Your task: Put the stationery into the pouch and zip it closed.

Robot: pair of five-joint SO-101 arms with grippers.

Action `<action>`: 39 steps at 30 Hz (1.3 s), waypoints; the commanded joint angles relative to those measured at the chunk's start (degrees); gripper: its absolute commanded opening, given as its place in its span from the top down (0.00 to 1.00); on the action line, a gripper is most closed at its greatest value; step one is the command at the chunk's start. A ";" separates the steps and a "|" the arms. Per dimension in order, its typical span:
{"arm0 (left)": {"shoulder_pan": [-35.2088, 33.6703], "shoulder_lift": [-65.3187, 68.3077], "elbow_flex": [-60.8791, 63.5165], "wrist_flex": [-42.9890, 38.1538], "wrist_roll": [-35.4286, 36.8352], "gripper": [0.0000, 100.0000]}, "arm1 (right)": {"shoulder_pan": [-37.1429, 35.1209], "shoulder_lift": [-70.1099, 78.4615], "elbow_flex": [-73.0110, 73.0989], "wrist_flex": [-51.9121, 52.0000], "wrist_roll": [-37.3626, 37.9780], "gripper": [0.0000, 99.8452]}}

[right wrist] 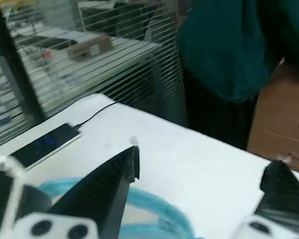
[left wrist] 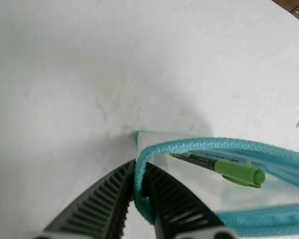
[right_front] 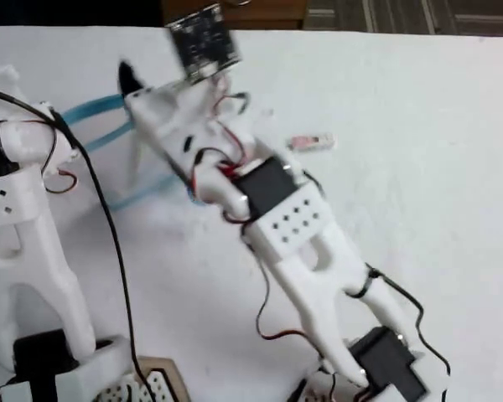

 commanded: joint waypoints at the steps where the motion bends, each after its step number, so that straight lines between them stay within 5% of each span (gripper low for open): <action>1: 0.04 1.63 -1.05 -0.97 -0.35 0.98 | 5.85 -3.03 -0.44 -0.92 -0.62 0.66; 9: 0.04 1.63 -1.05 -0.97 -0.35 0.98 | 26.42 5.23 -4.31 14.64 -11.96 0.71; 14: 0.13 1.71 -1.05 -1.05 -0.35 0.98 | 32.66 18.51 -11.08 27.21 -15.03 0.71; 34: 0.04 1.71 -0.79 -1.05 -0.35 0.98 | 34.15 81.19 -76.84 50.07 -34.46 0.71; 39: 0.04 1.71 -0.88 -1.05 -0.35 0.98 | 34.24 84.26 -78.42 52.26 -34.37 0.91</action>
